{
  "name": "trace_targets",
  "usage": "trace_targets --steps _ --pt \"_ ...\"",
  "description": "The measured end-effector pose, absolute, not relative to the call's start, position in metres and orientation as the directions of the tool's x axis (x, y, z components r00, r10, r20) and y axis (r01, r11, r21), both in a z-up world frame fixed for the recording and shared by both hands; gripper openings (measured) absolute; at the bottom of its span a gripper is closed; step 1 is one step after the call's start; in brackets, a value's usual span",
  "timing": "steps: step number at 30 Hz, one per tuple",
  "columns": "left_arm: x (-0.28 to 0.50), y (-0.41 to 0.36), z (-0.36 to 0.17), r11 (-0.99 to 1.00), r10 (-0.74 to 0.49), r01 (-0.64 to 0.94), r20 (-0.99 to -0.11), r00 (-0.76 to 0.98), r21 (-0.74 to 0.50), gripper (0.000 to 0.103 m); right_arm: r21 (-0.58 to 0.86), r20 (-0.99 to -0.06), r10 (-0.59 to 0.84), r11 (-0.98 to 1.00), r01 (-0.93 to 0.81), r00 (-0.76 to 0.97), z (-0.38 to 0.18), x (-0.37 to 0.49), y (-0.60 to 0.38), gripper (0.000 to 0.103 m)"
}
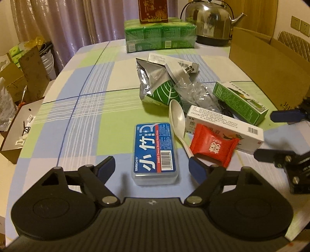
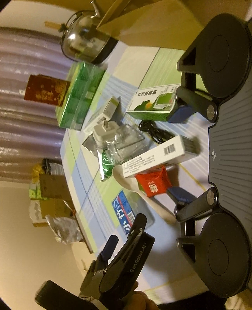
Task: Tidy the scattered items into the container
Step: 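Grasp the blue floss box with the left tool while the right tool grasps the white medicine box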
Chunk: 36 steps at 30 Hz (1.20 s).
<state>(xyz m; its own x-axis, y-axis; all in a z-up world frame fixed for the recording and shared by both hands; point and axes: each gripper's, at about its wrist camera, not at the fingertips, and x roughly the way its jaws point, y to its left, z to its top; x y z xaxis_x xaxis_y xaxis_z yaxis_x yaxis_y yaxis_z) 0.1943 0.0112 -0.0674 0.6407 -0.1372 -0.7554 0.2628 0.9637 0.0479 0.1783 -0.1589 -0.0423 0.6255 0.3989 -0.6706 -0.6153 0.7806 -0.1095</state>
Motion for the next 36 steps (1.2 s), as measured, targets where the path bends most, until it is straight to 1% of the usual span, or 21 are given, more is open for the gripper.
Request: trace_targets --steps 2,6,7,8,9,10,18,24,29,33,36 --pt "0.199 0.013 -0.072 0.965 -0.144 0.261 -0.762 0.631 0.034 0.070 -0.125 -0.676 0.396 0.770 -0.626 0.621 -0.047 0.186 -0.157 0.059" --pt "0.207 0.013 -0.079 0.964 -0.145 0.263 -0.768 0.623 0.031 0.066 -0.131 -0.701 0.391 0.751 -0.647 0.597 -0.056 0.195 -0.156 0.045" --pt "0.208 0.013 -0.080 0.964 -0.148 0.264 -0.770 0.620 0.028 0.062 -0.129 -0.707 0.390 0.749 -0.650 0.589 -0.059 0.197 -0.156 0.043" --pt "0.209 0.014 -0.081 0.964 -0.152 0.266 -0.772 0.617 0.023 0.056 -0.126 -0.714 0.389 0.747 -0.653 0.583 -0.062 0.199 -0.156 0.039" --pt "0.210 0.014 -0.082 0.964 -0.155 0.267 -0.773 0.615 0.019 0.054 -0.123 -0.719 0.388 0.746 -0.654 0.577 -0.064 0.200 -0.156 0.034" --pt "0.211 0.013 -0.083 0.964 -0.154 0.265 -0.774 0.614 0.019 0.052 -0.119 -0.723 0.386 0.747 -0.654 0.573 -0.066 0.200 -0.156 0.032" --pt "0.194 0.012 -0.076 0.978 -0.125 0.211 -0.779 0.614 0.009 0.052 -0.080 -0.728 0.387 0.771 -0.632 0.565 -0.058 0.184 -0.163 0.024" --pt "0.156 0.012 -0.060 0.985 -0.123 0.173 -0.770 0.627 -0.017 0.052 -0.073 -0.736 0.341 0.819 -0.570 0.585 -0.048 0.147 -0.186 0.023" --pt "0.118 -0.009 -0.047 0.970 -0.186 0.238 -0.755 0.629 -0.041 0.052 -0.067 -0.748 0.286 0.865 -0.497 0.599 -0.044 0.117 -0.214 0.023" --pt "0.103 -0.040 -0.052 0.944 -0.256 0.323 -0.763 0.594 -0.066 0.052 -0.045 -0.761 0.245 0.904 -0.426 0.601 -0.047 0.103 -0.236 0.023" --pt "0.100 -0.059 -0.057 0.928 -0.275 0.368 -0.763 0.585 -0.053 0.052 -0.002 -0.763 0.233 0.932 -0.363 0.602 -0.048 0.099 -0.252 0.025"
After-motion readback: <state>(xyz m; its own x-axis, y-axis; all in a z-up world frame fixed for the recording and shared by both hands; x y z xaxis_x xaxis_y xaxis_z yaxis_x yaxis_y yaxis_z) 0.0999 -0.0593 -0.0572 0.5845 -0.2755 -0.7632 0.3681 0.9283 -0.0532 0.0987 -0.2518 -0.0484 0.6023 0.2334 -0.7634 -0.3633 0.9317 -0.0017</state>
